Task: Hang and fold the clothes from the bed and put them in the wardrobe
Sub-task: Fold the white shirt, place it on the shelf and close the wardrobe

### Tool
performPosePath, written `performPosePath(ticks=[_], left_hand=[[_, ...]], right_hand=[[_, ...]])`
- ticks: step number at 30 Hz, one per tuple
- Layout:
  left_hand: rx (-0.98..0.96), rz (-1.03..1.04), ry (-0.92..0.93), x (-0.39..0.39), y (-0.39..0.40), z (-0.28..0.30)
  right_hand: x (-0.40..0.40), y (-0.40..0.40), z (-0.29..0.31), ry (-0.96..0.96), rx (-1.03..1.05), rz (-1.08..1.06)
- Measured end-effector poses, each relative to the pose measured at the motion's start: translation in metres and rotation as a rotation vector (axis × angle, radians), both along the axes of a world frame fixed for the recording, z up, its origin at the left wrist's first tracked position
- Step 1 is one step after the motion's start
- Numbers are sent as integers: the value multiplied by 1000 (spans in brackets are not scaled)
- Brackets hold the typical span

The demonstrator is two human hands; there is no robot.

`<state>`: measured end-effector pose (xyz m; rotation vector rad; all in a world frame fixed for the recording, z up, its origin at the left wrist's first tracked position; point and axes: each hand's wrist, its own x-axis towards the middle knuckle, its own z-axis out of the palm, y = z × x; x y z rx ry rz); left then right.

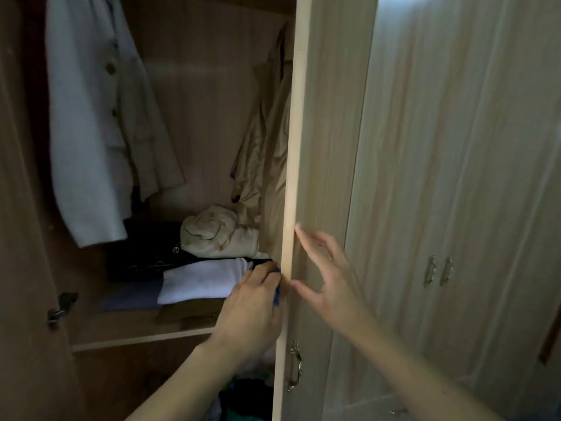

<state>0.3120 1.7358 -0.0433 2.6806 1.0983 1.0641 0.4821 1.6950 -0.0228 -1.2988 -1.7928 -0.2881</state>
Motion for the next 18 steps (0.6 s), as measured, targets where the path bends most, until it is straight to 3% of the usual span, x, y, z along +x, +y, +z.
performPosePath(ticks=[9,18], left_hand=[[-171,125,161,-59,76,-15],[-175,140,107,-71,115,-18]], right_hand=[[-59,76,-5,-33,-159,-46],[-72,130,-18,-98,4,-157]])
